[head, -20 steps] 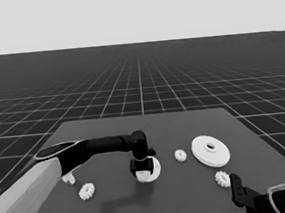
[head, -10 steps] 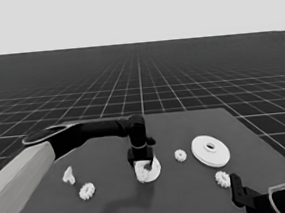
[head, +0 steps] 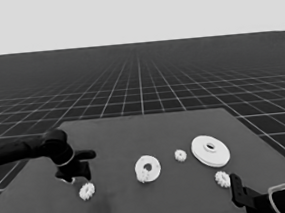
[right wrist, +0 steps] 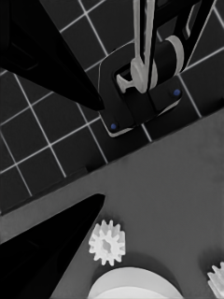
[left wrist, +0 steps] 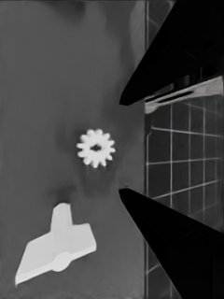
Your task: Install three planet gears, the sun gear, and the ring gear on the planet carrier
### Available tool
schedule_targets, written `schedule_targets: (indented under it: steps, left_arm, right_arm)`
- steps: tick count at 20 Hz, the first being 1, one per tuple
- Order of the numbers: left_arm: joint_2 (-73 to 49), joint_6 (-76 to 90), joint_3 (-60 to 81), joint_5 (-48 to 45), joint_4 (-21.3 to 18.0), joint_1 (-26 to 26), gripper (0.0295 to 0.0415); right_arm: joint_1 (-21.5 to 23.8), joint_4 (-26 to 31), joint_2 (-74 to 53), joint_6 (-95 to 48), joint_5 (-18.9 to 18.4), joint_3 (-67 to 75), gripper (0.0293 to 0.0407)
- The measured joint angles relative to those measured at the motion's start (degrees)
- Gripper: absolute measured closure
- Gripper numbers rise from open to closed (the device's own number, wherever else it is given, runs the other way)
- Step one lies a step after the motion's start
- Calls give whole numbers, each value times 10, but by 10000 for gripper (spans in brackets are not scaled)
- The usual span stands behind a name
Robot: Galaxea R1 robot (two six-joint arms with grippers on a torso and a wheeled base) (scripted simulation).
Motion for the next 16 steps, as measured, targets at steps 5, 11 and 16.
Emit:
schedule_targets:
  steps: [5, 11, 16]
  left_arm:
    - [30, 25, -72, -61, 115, 129, 326]
    - [34, 28, -80, -66, 122, 137, 361]
    - [34, 28, -81, -67, 122, 137, 398]
  right_arm:
    - [0, 0, 0, 0, 0, 0, 315]
    - [0, 0, 0, 0, 0, 0, 315]
    - [0, 0, 0, 0, 0, 0, 315]
